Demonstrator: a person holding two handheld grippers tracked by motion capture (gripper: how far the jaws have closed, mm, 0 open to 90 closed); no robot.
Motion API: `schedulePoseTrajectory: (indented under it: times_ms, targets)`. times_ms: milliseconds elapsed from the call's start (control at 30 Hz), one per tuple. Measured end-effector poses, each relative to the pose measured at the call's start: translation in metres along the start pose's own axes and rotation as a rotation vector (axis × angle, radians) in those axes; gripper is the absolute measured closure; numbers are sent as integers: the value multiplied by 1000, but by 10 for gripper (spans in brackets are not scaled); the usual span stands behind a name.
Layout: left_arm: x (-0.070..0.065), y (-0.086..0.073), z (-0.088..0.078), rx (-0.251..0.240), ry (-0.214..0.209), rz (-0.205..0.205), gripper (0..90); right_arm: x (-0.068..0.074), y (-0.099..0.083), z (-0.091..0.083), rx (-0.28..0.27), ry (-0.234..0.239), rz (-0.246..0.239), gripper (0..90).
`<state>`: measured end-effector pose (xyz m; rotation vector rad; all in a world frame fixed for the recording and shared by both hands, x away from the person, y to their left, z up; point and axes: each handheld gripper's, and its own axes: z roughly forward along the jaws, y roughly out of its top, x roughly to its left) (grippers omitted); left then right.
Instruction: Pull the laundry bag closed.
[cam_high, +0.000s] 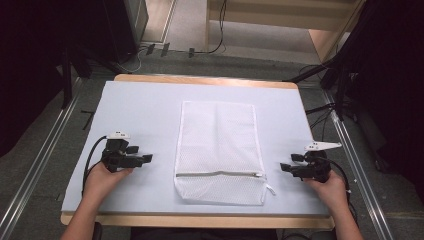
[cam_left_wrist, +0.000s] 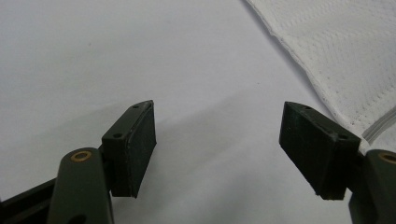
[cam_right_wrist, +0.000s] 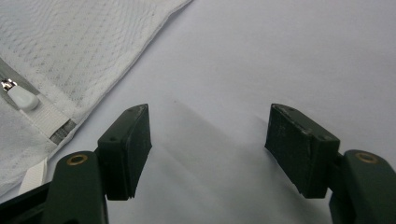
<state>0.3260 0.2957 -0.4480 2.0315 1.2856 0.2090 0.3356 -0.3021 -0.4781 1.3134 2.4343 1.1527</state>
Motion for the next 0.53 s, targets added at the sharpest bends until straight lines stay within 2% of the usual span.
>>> schedulePoseTrajectory:
  times_ms: [300, 467, 533]
  targets:
    - [0, 0, 2, 16, 8, 9, 278, 1, 0, 1, 5, -2, -8, 312]
    - [-1, 0, 2, 10, 15, 13, 278, 1, 0, 2, 0, 3, -5, 308]
    - [-1, 0, 4, 17, 35, 28, 271, 1, 0, 2, -4, 1, -12, 305]
